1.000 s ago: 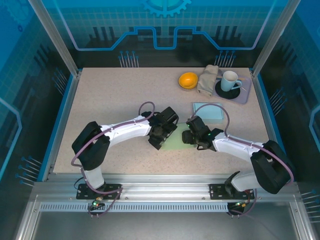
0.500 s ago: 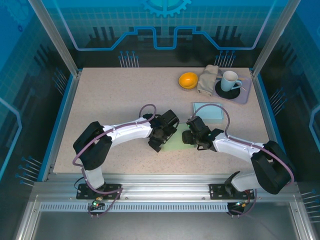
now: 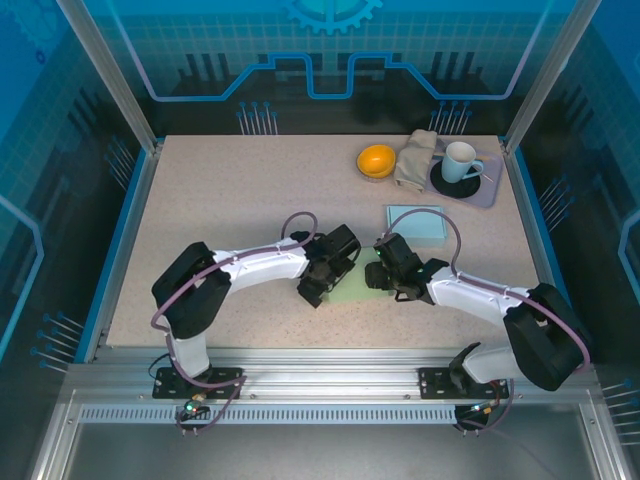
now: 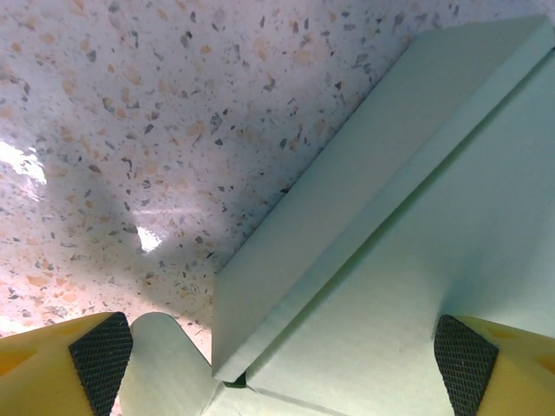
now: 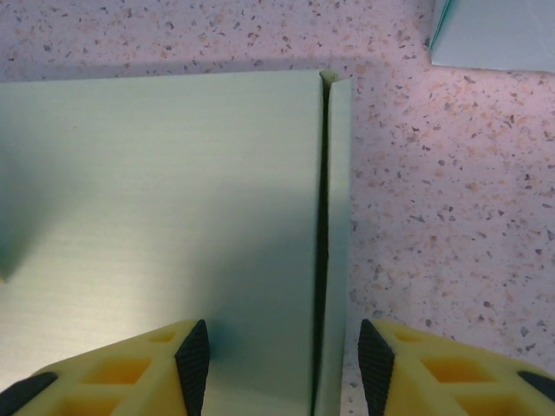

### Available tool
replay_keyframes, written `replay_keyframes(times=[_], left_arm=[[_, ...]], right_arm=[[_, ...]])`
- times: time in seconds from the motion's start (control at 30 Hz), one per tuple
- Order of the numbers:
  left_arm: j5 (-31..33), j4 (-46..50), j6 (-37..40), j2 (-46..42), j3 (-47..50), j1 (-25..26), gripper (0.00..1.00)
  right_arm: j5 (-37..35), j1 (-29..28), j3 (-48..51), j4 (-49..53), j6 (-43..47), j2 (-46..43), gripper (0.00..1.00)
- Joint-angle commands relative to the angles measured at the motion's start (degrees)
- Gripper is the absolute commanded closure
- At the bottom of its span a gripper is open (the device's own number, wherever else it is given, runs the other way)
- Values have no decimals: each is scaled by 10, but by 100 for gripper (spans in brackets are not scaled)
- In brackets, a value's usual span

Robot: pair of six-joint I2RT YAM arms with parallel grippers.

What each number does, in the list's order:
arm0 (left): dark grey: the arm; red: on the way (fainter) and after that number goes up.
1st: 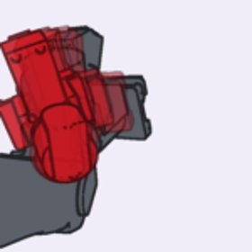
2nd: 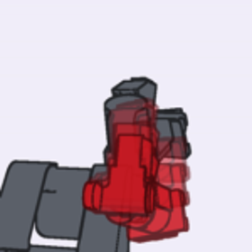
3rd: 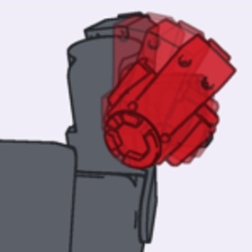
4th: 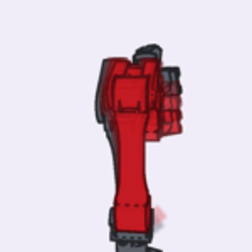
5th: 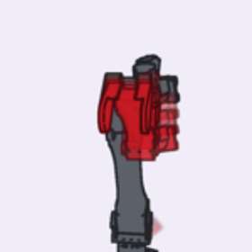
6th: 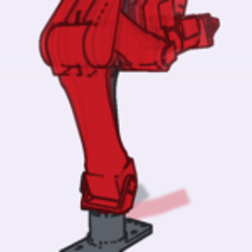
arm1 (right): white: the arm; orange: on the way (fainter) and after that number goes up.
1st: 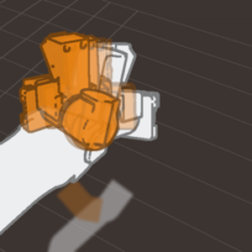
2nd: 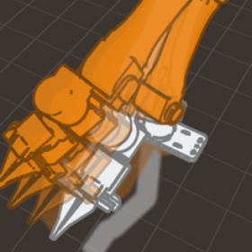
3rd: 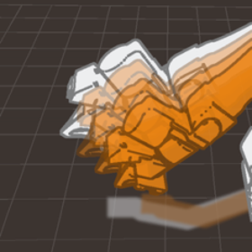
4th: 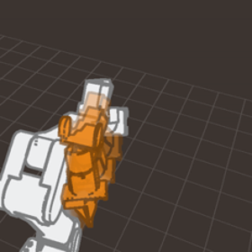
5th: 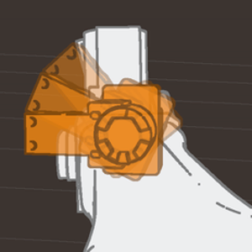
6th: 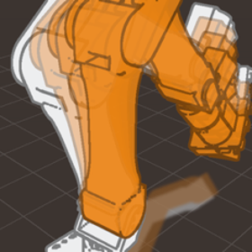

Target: Fold the paper box

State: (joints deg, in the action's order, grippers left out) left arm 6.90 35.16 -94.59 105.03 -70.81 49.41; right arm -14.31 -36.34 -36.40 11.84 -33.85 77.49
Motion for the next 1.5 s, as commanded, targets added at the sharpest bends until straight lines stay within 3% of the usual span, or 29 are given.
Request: replay_keyframes(times=[0.0,0.4,0.73,1.2,1.47], left_arm=[[-19,-7,-14,11,-17,7,6],[-29,-19,-26,22,-34,17,15],[9,11,-12,25,-26,16,20],[19,5,-7,26,-9,5,22],[17,6,-6,42,-13,3,24]], right_arm=[[5,3,13,16,2,-5,49],[8,5,16,19,-1,-11,49],[5,9,19,35,3,-29,47],[15,21,9,123,28,-135,46],[62,48,31,81,38,-116,49]])
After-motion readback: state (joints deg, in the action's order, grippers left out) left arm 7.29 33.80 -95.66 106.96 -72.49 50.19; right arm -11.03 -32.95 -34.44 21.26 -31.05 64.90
